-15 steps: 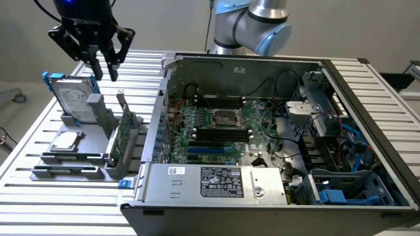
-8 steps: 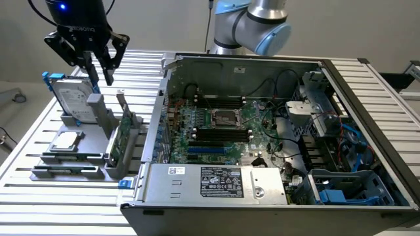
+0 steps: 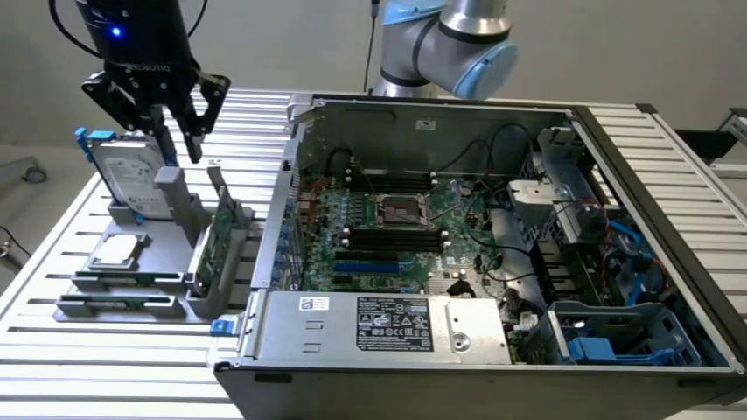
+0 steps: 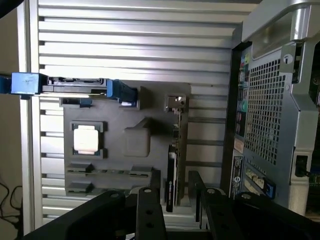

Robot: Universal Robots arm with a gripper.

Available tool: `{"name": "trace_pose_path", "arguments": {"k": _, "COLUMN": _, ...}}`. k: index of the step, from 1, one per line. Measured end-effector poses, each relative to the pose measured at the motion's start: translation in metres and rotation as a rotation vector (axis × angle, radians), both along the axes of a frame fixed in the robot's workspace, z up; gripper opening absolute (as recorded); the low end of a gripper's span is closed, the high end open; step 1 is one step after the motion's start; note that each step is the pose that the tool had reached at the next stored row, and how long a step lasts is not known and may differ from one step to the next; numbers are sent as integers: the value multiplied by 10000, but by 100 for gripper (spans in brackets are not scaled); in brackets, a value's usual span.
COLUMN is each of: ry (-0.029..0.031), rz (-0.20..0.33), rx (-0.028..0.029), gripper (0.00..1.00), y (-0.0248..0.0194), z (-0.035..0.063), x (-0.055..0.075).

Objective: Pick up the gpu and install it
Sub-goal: 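Pick up the gpu and move the gpu toward the slot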

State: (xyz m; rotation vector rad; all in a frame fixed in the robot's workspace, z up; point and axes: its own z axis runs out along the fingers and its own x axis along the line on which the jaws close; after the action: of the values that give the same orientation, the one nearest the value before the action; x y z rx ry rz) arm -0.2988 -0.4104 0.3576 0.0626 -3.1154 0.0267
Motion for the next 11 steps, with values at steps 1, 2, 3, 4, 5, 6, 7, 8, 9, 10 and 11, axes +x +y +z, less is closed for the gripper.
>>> {"name": "trace_pose_path", "arguments": {"k": 1, "ry": 2, "rz": 41, "rx": 1, "gripper": 36, "y": -4, "z": -18, "x": -1}}
{"name": "trace_pose_path", "arguments": {"k": 2, "ry": 4, "rz": 84, "rx": 1, "gripper": 36, "y": -7, "z": -37, "x": -2}}
{"name": "trace_pose_path", "arguments": {"k": 3, "ry": 5, "rz": 127, "rx": 1, "gripper": 36, "y": -10, "z": -56, "x": -3}}
{"name": "trace_pose_path", "arguments": {"k": 4, "ry": 6, "rz": 169, "rx": 1, "gripper": 36, "y": -13, "z": -73, "x": -5}}
{"name": "trace_pose_path", "arguments": {"k": 5, "ry": 8, "rz": 210, "rx": 1, "gripper": 36, "y": -16, "z": -91, "x": -6}}
{"name": "trace_pose_path", "arguments": {"k": 6, "ry": 9, "rz": 251, "rx": 0, "gripper": 36, "y": -19, "z": -110, "x": -8}}
{"name": "trace_pose_path", "arguments": {"k": 7, "ry": 10, "rz": 293, "rx": 0, "gripper": 36, "y": -22, "z": -127, "x": -10}}
{"name": "trace_pose_path", "arguments": {"k": 8, "ry": 11, "rz": 335, "rx": 0, "gripper": 36, "y": -24, "z": -145, "x": -11}}
{"name": "trace_pose_path", "arguments": {"k": 9, "ry": 12, "rz": 378, "rx": 0, "gripper": 36, "y": -27, "z": -164, "x": -13}}
{"name": "trace_pose_path", "arguments": {"k": 10, "ry": 12, "rz": 417, "rx": 1, "gripper": 36, "y": -30, "z": -181, "x": -15}}
{"name": "trace_pose_path", "arguments": {"k": 11, "ry": 11, "rz": 453, "rx": 1, "gripper": 36, "y": -32, "z": -200, "x": -17}}
